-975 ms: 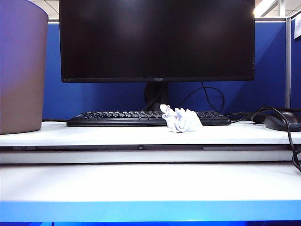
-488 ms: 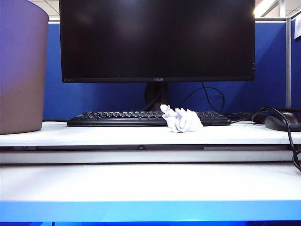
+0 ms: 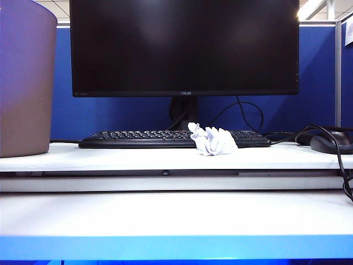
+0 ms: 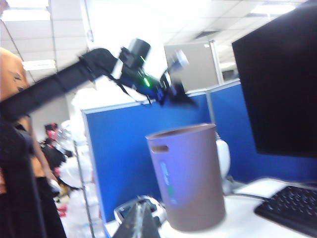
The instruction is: Pick up all paper balls from the table and place them in the pink trash can.
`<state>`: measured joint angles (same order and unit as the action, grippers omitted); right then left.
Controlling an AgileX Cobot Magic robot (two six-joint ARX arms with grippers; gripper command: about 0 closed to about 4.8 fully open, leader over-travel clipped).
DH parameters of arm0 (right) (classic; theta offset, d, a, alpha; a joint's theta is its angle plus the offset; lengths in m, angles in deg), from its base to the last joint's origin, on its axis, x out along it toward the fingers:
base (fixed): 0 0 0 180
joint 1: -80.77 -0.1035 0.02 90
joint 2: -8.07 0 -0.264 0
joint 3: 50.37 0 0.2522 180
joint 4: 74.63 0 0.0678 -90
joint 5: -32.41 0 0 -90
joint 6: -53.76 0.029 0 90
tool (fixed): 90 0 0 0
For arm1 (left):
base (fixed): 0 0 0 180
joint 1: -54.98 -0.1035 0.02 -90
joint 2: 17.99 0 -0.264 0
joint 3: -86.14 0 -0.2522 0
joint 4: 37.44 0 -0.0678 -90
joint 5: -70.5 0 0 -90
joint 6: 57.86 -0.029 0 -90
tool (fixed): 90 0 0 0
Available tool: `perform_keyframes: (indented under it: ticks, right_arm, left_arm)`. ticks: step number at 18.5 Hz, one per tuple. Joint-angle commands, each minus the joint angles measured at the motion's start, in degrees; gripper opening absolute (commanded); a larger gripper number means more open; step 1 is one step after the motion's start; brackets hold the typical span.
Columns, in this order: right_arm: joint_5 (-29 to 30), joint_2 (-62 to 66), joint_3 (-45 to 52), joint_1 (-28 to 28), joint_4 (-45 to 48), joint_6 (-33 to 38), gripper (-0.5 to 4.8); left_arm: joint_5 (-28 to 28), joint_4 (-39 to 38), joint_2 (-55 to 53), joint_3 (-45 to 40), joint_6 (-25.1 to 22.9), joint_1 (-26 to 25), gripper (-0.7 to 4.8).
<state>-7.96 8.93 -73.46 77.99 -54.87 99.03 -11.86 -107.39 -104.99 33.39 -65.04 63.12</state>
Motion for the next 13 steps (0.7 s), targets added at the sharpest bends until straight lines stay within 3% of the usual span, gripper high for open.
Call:
perform_keyframes:
  ticks: [1, 5, 6, 7, 8, 13]
  right_arm:
    - [-0.2, 0.0, -0.2, 0.0, -5.9, -3.5, -0.05]
    - [0.5, -0.1, -0.2, -0.1, -4.1, -3.3, 0.01]
    - [0.5, -0.1, -0.2, -0.1, -3.4, -3.3, 1.17]
    - [0.5, -0.1, -0.2, -0.1, -2.8, -2.3, 3.88]
    - [0.5, -0.1, -0.2, -0.1, -2.6, -0.6, 4.79]
    - [-1.6, -0.1, -0.2, -0.1, 0.4, -0.1, 4.79]
  left_arm:
    - [15.9, 1.6, 0.0, 0.7, 4.2, 3.6, 3.71]
    - [16.2, 0.3, -4.0, 0.6, 1.1, 15.6, 3.71]
    - [14.8, -0.1, -5.4, 0.6, 0.2, 17.6, 3.71]
    - [12.9, -0.7, -6.5, 0.6, 0.1, 18.7, 3.71]
    - [12.7, -1.3, -7.3, 0.6, 0.2, 18.9, 3.71]
    - [14.7, -7.1, -9.9, 0.5, 0.1, 18.9, 3.71]
